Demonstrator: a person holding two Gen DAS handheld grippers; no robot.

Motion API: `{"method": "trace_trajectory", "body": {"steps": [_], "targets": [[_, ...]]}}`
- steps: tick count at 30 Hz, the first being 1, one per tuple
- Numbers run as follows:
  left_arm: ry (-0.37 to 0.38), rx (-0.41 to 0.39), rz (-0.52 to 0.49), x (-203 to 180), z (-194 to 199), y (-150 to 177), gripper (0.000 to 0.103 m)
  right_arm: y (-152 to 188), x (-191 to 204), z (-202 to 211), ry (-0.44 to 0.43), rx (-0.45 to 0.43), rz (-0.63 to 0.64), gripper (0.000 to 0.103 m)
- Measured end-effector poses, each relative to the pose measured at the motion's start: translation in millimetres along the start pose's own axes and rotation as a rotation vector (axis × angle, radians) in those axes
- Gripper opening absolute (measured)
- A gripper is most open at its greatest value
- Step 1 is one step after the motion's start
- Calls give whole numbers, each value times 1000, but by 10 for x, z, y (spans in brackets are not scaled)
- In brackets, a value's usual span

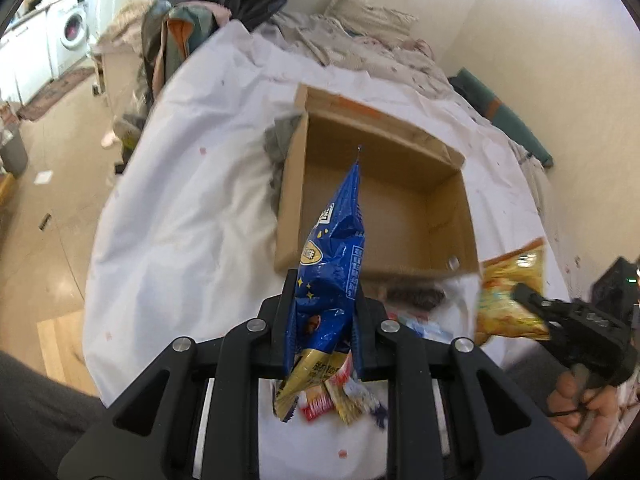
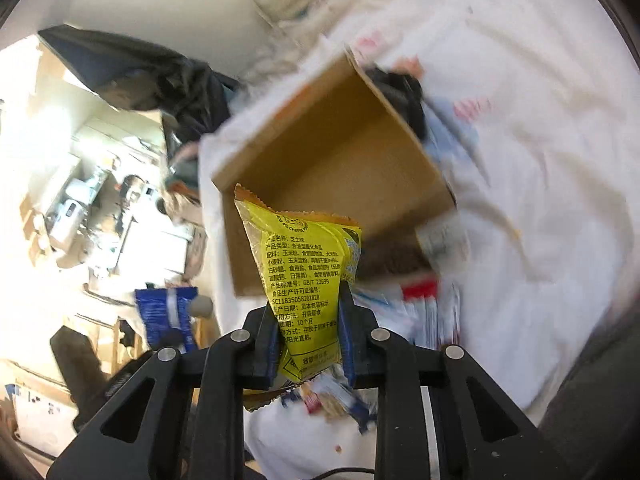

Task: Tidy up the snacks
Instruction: 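Lower both bags into the box and open both grippers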

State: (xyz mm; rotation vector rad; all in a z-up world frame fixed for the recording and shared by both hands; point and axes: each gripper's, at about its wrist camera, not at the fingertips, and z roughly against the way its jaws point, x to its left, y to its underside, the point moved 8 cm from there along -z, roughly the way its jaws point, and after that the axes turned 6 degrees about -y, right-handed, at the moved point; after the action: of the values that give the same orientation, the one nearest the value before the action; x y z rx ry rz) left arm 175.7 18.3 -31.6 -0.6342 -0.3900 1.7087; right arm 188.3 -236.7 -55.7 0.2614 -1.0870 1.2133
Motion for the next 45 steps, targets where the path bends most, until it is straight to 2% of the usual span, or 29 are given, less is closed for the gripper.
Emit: {"method": "trace_trajectory", "body": {"steps": [4, 7, 12, 17, 21, 26, 33, 39, 40, 42, 43, 44, 45], "targets": [[-21, -18, -71, -172, -100, -340, 18, -435, 147, -68, 8, -18, 81, 25], [-34, -38, -103, -284, -230, -567, 18, -631, 150, -184, 11, -19, 110, 25], [-47, -32, -89, -352, -552, -764, 18, -823, -4, -515, 38, 5, 135, 25], [-38, -14, -86, -457, -889, -711, 18, -811, -284, -782, 69, 25, 162, 25], [-33, -22, -115, -518, -1087, -609, 18, -816, -470, -857, 110, 38, 125, 25], [-29, 9, -127, -565, -1225, -555, 18, -872, -650, -954, 266, 46, 172, 25], [-78, 46, -99, -467, -1395, -562, 19, -864, -712, -1077, 341, 68, 200, 26], [-68, 75, -69, -462, -1444, -558, 20, -854, -796, -1103, 318, 88, 141, 29], [-67, 80, -80, -480, -1449, -543, 24, -847, -784, -1107, 304, 90, 134, 29], [-82, 81, -107, -504, -1452, -512, 42, -831, -741, -1126, 286, 98, 140, 29], [-99, 77, -122, -510, -1448, -500, 55, -821, -713, -1136, 276, 102, 145, 31], [-104, 73, -127, -517, -1440, -494, 65, -806, -678, -1153, 252, 109, 143, 39], [-95, 66, -130, -535, -1424, -489, 68, -790, -635, -1164, 226, 115, 142, 58]]}}
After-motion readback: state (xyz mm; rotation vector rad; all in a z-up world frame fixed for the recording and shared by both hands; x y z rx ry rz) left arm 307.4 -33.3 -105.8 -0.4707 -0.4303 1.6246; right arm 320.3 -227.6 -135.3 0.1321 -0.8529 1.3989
